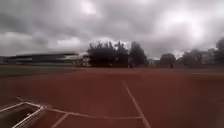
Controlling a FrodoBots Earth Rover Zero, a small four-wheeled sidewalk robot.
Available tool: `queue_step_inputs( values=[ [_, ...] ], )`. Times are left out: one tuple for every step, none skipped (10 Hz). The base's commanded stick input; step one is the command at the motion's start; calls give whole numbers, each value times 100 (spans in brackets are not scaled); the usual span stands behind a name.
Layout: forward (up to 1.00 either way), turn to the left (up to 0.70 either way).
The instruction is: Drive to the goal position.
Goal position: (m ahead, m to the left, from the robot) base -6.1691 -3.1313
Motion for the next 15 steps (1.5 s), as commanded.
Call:
queue_step_inputs(
  values=[
    [70,0],
    [70,0],
    [70,0],
    [70,0],
    [70,0],
    [70,0],
    [70,0],
    [70,0],
    [70,0],
    [70,0],
    [70,0],
    [70,0],
    [70,0],
    [70,0],
    [70,0]
  ],
)
